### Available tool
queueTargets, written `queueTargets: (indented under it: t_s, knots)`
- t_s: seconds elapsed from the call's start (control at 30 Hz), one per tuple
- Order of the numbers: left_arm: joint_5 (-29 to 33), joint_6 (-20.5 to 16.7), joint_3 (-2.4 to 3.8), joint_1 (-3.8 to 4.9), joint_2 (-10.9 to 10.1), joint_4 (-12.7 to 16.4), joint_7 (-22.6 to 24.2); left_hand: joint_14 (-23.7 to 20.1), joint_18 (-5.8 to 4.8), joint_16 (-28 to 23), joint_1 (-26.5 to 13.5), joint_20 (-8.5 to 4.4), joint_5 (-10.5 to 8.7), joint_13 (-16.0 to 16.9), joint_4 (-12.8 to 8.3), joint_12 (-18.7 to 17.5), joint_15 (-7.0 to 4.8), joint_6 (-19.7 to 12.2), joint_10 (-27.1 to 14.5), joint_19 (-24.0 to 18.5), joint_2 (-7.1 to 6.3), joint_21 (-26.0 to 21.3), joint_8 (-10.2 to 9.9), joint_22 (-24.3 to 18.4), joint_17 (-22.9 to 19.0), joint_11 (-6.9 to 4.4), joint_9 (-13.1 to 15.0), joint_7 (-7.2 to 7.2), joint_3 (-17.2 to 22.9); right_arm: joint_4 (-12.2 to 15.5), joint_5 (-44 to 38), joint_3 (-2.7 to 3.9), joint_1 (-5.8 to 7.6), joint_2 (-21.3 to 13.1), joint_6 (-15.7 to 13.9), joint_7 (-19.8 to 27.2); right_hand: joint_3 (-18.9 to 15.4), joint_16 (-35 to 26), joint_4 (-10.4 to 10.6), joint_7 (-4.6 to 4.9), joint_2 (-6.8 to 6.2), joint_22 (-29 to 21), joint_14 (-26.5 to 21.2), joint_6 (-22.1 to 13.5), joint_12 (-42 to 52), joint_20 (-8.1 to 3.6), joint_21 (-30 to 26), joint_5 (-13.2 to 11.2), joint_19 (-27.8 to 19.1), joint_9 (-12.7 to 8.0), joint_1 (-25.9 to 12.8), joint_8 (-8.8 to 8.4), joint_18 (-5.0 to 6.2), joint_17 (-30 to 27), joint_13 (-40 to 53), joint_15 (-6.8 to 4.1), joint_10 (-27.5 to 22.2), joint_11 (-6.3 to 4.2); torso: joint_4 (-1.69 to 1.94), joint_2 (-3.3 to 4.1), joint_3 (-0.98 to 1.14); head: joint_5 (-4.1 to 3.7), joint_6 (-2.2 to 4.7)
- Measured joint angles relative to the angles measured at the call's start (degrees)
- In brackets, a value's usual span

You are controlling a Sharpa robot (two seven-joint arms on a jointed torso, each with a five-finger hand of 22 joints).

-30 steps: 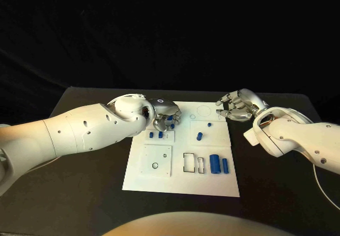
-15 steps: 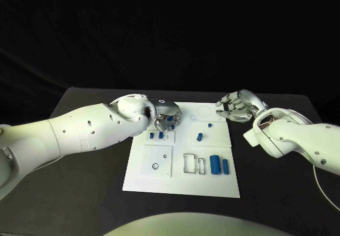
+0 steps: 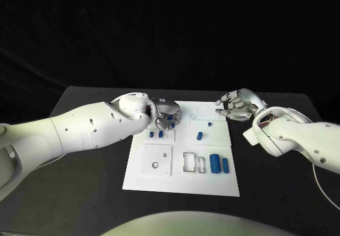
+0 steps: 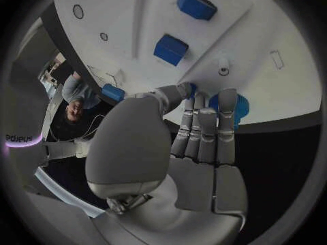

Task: Assemble the parts on the task board

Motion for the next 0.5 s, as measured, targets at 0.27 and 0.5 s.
queueTargets:
  t_s: [0.27, 0.5]
  knots:
    - [0.0, 0.5, 0.03, 0.03, 0.0, 0.0, 0.0, 3.2, 0.00, 1.7, -0.8, -0.46, 0.00, -0.2, 0.0, -0.4, -0.64, 3.1, 3.3, 2.4, 0.76, 2.6, 0.0, 3.7, 2.9, -0.89, 0.4, -0.70, 0.0, 0.0, 0.0, 0.00, 0.00, 0.0, 0.0, 0.0, 0.0, 0.0, 0.0, 0.00, -0.01, 0.0, 0.0, 0.0, 0.0, 0.00, 0.0, 0.0, 0.0, 0.0, 0.0, 0.00, 0.00, 0.0, 0.0, 0.00, 0.0, 0.00, -0.01, -0.02, -0.01, -0.04, -0.13]
    - [0.0, 0.5, 0.03, -0.04, 0.1, -0.2, 0.3, 6.3, -0.94, 2.9, -1.0, -1.01, -0.01, 0.0, -0.2, -1.2, -1.41, 4.9, 5.8, 4.7, 1.79, 4.8, 0.0, 7.0, 6.7, -1.83, 1.0, -0.99, 0.2, 0.0, 0.0, 0.00, 0.00, 0.0, 0.0, 0.0, 0.0, 0.0, 0.0, 0.00, -0.01, 0.0, 0.0, 0.0, 0.0, 0.00, 0.0, 0.0, 0.0, 0.0, 0.0, 0.00, 0.00, 0.0, 0.0, 0.00, 0.0, 0.00, 0.01, -0.02, -0.03, -0.11, -0.19]
